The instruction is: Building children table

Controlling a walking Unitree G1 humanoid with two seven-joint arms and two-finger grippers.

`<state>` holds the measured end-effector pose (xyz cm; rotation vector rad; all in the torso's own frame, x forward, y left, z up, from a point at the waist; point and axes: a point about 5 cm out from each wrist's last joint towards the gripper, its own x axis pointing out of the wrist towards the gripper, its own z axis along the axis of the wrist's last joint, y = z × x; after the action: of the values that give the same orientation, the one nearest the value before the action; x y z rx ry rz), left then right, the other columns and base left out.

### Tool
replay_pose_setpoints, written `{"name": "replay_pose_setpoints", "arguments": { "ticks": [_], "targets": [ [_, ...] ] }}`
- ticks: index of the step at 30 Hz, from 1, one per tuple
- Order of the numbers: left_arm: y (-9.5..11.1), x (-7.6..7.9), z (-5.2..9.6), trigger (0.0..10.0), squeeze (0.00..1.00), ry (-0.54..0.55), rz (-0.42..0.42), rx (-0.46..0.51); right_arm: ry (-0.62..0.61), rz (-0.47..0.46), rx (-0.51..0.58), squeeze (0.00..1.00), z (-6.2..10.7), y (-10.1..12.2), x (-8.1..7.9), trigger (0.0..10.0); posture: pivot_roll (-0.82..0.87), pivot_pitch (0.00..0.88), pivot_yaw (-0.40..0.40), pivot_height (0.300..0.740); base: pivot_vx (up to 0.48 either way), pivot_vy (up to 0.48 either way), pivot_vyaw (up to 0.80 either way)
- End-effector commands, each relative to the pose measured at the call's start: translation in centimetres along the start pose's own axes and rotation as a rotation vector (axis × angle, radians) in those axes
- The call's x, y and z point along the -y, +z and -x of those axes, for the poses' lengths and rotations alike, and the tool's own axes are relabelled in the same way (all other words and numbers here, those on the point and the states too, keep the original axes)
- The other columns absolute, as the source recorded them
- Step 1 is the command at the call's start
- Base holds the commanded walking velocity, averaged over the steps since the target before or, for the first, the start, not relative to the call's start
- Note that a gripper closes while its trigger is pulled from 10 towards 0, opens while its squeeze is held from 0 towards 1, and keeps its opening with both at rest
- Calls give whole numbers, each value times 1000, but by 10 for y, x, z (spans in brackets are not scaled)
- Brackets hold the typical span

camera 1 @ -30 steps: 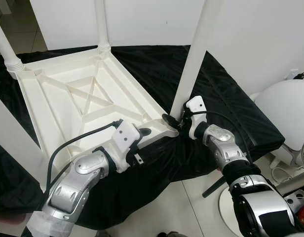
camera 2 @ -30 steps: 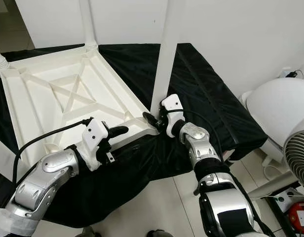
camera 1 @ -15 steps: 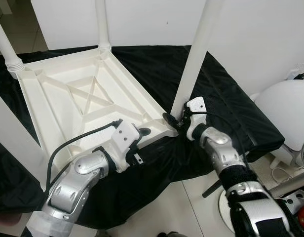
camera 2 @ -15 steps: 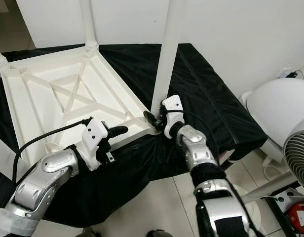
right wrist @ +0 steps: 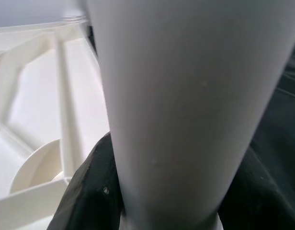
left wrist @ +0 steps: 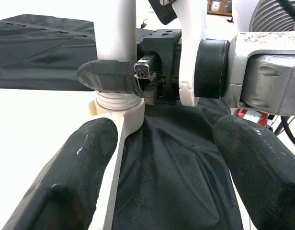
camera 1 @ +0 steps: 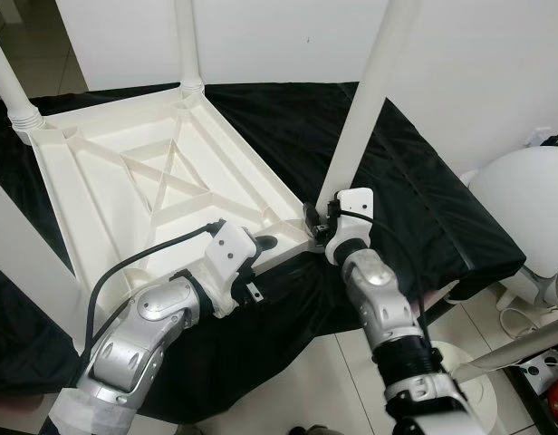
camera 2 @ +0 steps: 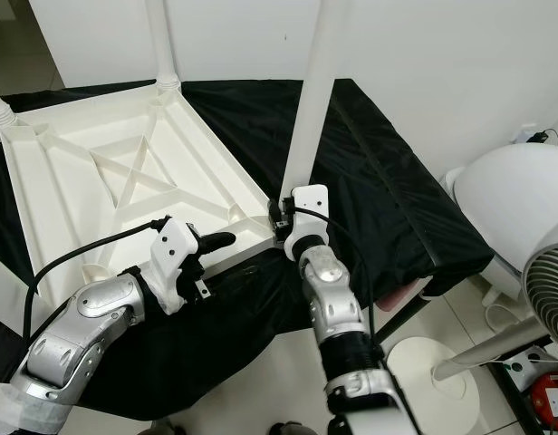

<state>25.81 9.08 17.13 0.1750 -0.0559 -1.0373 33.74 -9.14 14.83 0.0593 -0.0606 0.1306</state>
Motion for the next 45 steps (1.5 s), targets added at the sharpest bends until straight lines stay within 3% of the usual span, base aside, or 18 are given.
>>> {"name": "replay_pose_setpoints", "arguments": {
  "ticks": [1, 4, 10, 11, 13, 14, 17, 19, 23, 30, 31, 35, 45],
  "targets": [
    [1, 2, -2, 10000, 0, 4, -1, -4, -129, -29, -98, 0, 10, -22, 3, 10000, 73, 109, -47, 740, 0, 0, 0],
    [1, 6, -3, 10000, 0, 0, 6, 1, -112, -121, -53, 0, 13, -15, -15, 10000, 72, 108, -50, 740, 0, 0, 0],
    [-1, 7, -2, 10000, 0, -3, 9, -4, -81, -113, -4, 0, 15, -5, -12, 10000, 73, 106, -52, 740, 0, 0, 0],
    [-1, 7, -2, 10000, 0, -3, 9, -3, -70, -110, 1, 239, 16, -4, -12, 10000, 76, 103, -54, 740, 0, 0, 0],
    [0, 6, -2, 10000, 0, -2, 8, -2, -68, -102, 2, 239, 17, -2, -12, 10000, 79, 103, -56, 740, 0, 0, 0],
    [0, 6, -2, 10000, 0, -1, 8, -1, -67, -102, 8, 1000, 17, -1, -9, 10000, 79, 103, -56, 740, 0, 0, 0],
    [0, 6, -1, 10000, 0, 0, 7, -3, -42, -103, 20, 1000, 19, 2, -4, 10000, 81, 100, -58, 740, 0, 0, 0],
    [-1, 7, 0, 10000, 0, 0, 6, -6, 47, -102, 29, 1000, 23, 4, 2, 10000, 82, 98, -60, 740, 0, 0, 0],
    [-1, 7, 0, 10000, 0, 0, 7, -7, 70, -110, 45, 1000, 25, 7, 10, 10000, 80, 97, -59, 740, 0, 0, 0],
    [-1, 7, -1, 10000, 0, -15, 0, -7, 193, 28, 46, 1000, 22, 10, 35, 10000, 76, 91, -51, 740, 0, 0, 0],
    [-1, 7, -1, 10000, 0, -17, -1, -7, 242, 52, 42, 0, 21, 10, 37, 10000, 72, 84, -45, 740, 0, 0, 0],
    [0, 5, -2, 10000, 0, -20, -4, -6, 369, 99, 16, 0, 18, 8, 39, 10000, 64, 75, -35, 740, 0, 0, 0],
    [2, 3, -5, 10000, 0, -34, -13, -2, 490, 173, -5, 0, 1, 5, 41, 10000, 66, 72, -20, 740, 0, 0, 0]
  ]
}}
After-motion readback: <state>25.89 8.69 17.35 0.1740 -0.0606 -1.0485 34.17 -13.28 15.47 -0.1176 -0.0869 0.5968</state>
